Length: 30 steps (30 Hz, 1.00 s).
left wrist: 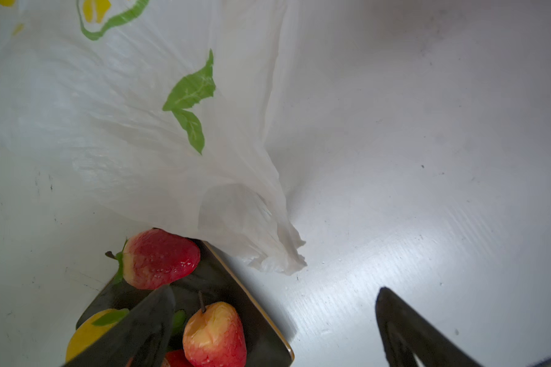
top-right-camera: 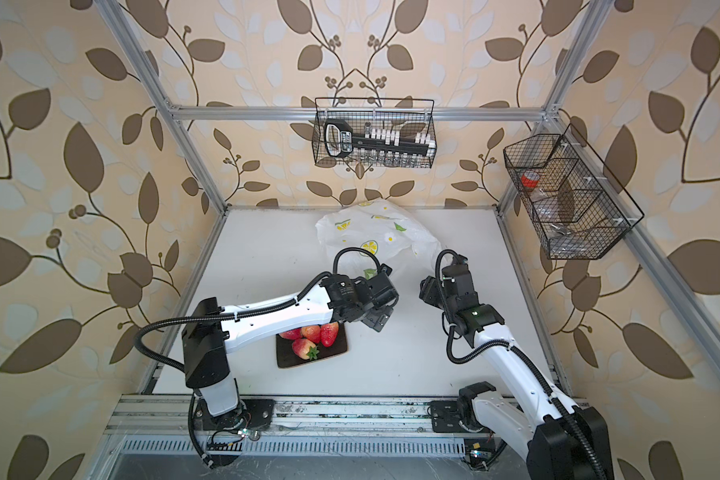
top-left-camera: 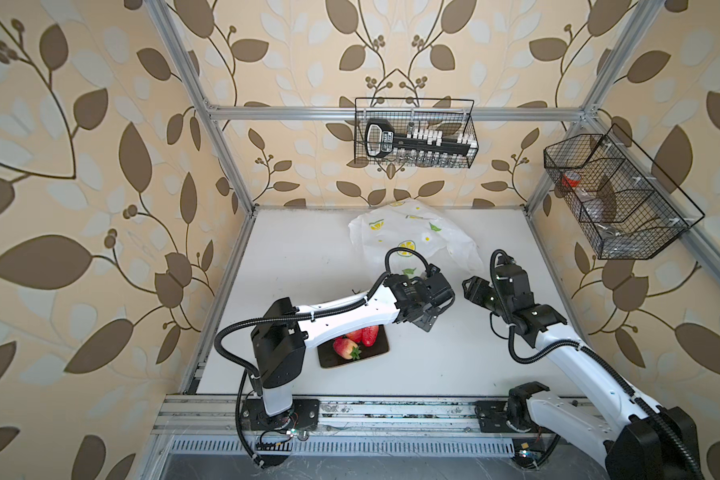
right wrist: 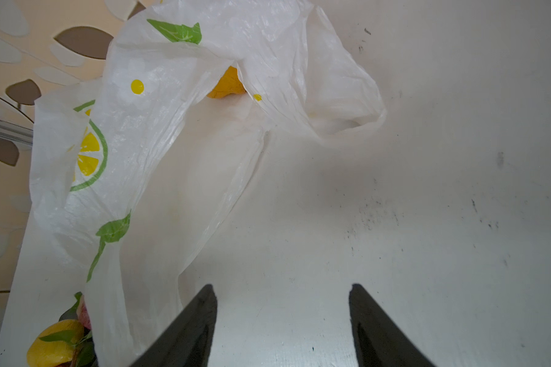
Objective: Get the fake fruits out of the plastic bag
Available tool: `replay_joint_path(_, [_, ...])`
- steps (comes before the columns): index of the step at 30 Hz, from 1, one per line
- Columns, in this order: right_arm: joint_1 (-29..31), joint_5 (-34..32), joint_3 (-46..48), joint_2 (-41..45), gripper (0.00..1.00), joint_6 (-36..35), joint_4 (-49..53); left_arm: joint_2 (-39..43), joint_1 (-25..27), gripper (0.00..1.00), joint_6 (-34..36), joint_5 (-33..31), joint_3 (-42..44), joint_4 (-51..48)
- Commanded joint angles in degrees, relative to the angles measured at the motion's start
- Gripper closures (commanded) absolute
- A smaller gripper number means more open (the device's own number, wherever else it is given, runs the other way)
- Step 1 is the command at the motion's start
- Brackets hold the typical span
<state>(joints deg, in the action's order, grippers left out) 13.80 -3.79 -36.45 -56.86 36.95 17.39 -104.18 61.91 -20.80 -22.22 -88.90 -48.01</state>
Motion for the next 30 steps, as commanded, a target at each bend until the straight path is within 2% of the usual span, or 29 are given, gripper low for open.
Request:
replay_joint_path(1, [-0.17,0.71,1.46,1.6,0.33,1.89,0.58,-3.01,0.05,0.05,1.6,-4.21,-3.76,-1.1])
replay_joint_path(6, [-0.18,0.59,1.83,2.88,0.33,2.41,0.98,-7.3,0.01,0.12,2.57,-7.49,-3.99,1.0])
replay_joint_path(8, [-0.18,0.67,1.88,3.23,0.33,2.43,1.07,-8.06,-0.05,0.19,2.55,-8.39,-3.59,2.16])
replay_joint_path(19, [-0.1,3.65,2.03,2.61,0.34,4.33,-0.31,-7.72,-1.85,0.76,2.72,-9.42,-2.13,7.93])
replay_joint_path(23, [-0.1,6.18,2.32,-0.11,0.36,7.64,-5.04,-6.36,-3.1,0.89,2.43,-8.2,-2.11,8.72])
replay_joint_path(27, [-0.12,8.26,1.12,-3.81,0.37,9.5,-8.28,-4.62,-3.89,1.0,2.39,-7.77,-2.66,9.29])
replay_joint_path(30, [-0.17,9.35,-0.13,-6.33,0.38,10.44,-10.75,-2.61,-4.31,1.0,2.49,-6.98,-3.04,9.86])
